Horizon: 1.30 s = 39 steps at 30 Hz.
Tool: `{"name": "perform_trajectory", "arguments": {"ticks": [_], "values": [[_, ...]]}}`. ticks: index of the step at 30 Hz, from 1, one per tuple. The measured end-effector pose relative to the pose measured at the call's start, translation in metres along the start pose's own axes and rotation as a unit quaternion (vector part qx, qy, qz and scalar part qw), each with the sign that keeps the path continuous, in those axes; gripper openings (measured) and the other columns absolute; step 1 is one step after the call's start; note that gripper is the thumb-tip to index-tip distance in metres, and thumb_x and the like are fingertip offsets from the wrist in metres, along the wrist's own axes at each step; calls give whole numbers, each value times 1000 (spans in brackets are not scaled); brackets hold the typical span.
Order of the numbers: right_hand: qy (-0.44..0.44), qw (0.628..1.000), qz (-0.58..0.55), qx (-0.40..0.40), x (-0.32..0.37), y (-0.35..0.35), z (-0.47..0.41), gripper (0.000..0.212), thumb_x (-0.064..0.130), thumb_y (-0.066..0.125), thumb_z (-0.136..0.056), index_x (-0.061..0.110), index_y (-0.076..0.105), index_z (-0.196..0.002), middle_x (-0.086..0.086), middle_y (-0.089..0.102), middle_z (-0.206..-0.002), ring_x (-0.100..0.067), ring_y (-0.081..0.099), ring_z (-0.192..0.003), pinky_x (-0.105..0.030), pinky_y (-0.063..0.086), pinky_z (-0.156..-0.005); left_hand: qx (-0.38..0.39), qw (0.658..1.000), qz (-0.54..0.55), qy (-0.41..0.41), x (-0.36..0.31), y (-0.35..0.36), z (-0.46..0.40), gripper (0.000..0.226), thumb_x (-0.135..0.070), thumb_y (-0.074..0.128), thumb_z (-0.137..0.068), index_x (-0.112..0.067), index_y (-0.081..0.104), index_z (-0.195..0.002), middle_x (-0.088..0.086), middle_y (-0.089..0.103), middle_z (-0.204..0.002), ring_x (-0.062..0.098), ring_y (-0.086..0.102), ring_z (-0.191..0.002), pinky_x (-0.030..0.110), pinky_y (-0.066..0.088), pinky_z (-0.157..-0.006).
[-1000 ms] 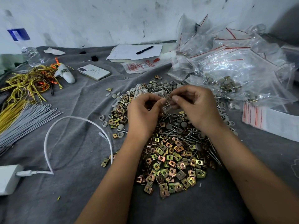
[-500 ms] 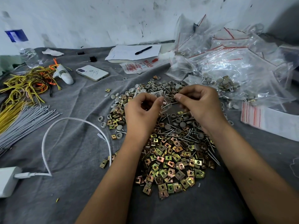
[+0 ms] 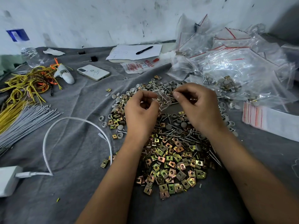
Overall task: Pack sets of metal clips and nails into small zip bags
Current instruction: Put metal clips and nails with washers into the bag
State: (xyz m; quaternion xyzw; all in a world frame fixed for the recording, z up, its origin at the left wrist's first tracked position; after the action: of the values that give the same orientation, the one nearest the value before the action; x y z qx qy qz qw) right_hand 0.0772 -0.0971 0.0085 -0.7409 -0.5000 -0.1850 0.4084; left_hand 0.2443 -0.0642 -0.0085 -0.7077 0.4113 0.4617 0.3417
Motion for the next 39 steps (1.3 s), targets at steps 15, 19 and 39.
{"name": "perform_trajectory", "arguments": {"ticks": [15, 19, 39], "values": [[-94, 993, 27, 65, 18, 3, -2, 9, 11, 66, -99, 4, 70, -95, -2, 68, -84, -13, 63, -77, -24, 51, -68, -3, 985, 175, 13, -6, -4, 0, 15, -8, 63, -96, -14, 62, -109, 6, 63, -78, 15, 64, -61, 27, 54, -56], [-111, 990, 64, 52, 29, -4, -15, 10, 9, 61, -101, 2, 66, -96, 0, 61, -84, -9, 55, -72, -19, 42, -66, -71, 981, 182, -2, -6, -9, 1, 22, -25, 59, -94, -20, 58, -115, 6, 60, -86, 20, 60, -73, 34, 50, -62], [-71, 979, -148, 124, 44, -28, -42, 10, 17, 52, -107, 15, 60, -104, -6, 66, -90, -20, 66, -82, -35, 60, -71, 159, 974, 150, -58, -3, 3, 2, 32, -40, 50, -104, -14, 68, -112, -1, 77, -95, 14, 74, -83, 26, 59, -70]]}}
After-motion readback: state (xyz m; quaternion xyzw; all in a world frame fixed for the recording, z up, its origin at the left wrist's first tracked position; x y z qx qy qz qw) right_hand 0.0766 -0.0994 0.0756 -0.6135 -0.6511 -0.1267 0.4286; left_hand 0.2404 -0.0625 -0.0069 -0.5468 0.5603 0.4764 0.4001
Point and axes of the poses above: each hand's wrist, its own z-axis away from the middle knuckle, its own y-axis out of the palm, x = y × z, the point moved 2 cm from there along -z, towards the middle knuckle
